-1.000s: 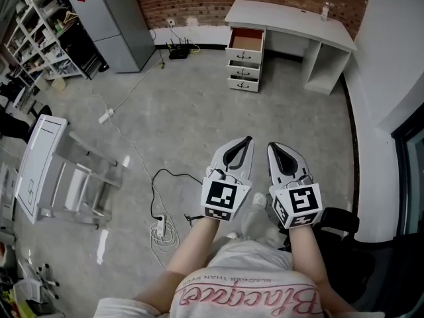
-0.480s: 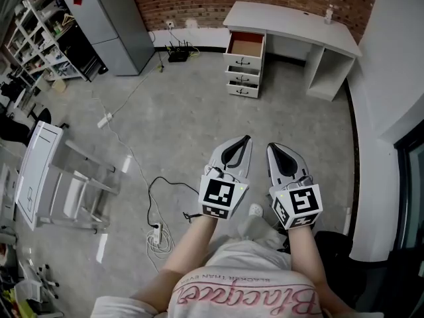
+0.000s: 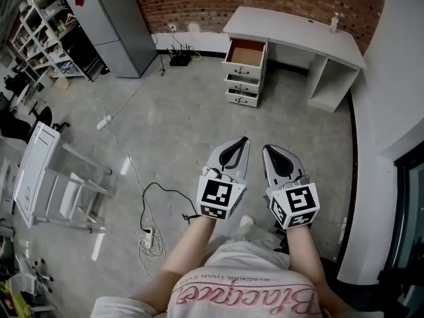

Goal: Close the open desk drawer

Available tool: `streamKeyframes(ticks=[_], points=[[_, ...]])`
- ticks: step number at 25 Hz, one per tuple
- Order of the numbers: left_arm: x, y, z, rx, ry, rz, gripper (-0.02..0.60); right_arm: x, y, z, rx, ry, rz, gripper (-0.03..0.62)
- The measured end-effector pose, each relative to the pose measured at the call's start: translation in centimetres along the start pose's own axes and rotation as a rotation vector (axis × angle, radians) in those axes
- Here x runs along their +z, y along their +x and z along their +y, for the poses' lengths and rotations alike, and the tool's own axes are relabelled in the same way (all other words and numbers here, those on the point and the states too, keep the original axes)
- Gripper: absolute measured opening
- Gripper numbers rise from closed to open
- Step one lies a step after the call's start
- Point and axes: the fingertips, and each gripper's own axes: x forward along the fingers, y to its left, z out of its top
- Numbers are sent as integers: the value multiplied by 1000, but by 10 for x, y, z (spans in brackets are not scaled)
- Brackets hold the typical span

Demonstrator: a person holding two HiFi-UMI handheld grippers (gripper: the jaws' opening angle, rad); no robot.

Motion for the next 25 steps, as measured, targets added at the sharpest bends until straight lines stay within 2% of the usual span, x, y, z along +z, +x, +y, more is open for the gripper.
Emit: streamKeyframes(ticks=[9,15,25], points=[[-7,36,-2,32,8,10,6,0,19,-35,33,10,-18,11],[-17,50,14,49,-23,12,6,-4,34,-45,36,4,-18,11],[-20,100,50,46,-30,-3,6,-5,70,-83,-10,-1,-4,11]])
